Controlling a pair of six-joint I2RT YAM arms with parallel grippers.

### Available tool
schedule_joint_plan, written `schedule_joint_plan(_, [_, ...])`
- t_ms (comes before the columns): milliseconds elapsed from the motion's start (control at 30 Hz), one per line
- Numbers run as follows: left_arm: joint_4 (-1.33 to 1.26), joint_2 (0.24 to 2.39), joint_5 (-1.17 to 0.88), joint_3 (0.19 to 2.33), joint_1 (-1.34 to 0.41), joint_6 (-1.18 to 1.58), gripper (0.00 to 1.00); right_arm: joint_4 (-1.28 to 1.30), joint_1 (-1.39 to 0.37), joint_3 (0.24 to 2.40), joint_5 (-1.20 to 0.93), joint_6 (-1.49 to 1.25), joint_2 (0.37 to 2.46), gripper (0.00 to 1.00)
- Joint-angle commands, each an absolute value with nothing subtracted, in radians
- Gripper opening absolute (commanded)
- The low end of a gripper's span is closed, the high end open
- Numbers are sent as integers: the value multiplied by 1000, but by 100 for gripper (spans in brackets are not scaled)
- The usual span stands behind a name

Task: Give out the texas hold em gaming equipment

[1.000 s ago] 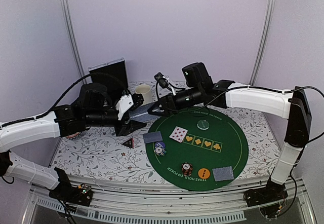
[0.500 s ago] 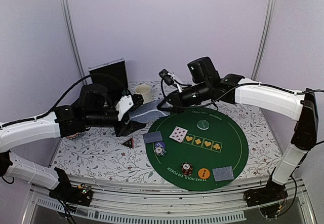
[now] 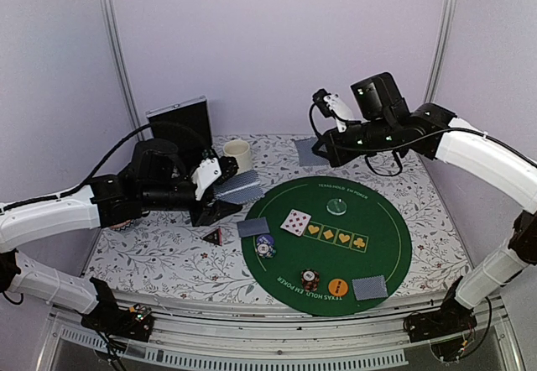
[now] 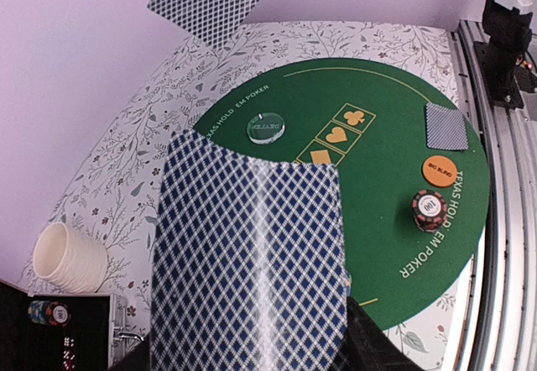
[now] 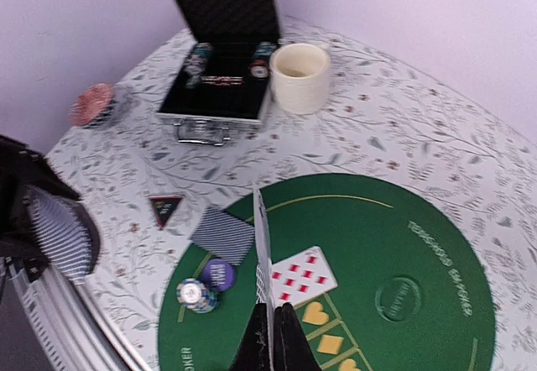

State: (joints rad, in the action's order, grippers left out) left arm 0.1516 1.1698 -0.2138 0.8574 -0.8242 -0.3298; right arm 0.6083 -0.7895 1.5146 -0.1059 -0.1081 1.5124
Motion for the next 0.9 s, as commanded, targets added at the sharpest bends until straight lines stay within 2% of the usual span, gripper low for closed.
schedule_joint_plan(0, [118, 1147, -214, 855, -819, -338, 52, 861, -784, 1504, 401, -124, 1585, 2])
schedule_joint_plan(100, [118, 1149, -212, 854, -818, -340, 52, 968, -801, 1513, 467, -168, 1726, 2])
schedule_joint_plan(267, [120, 1154, -214, 856, -819, -339, 52, 968, -898, 1554, 530, -122, 1925, 2])
schedule_joint_plan(433, [123, 1150, -214, 855, -818, -339, 52, 995, -917, 1594, 587, -96, 2060, 2])
schedule_joint_plan(867, [124, 1147, -217, 854, -819, -339, 52, 835, -983, 1531, 400, 69, 2132, 2])
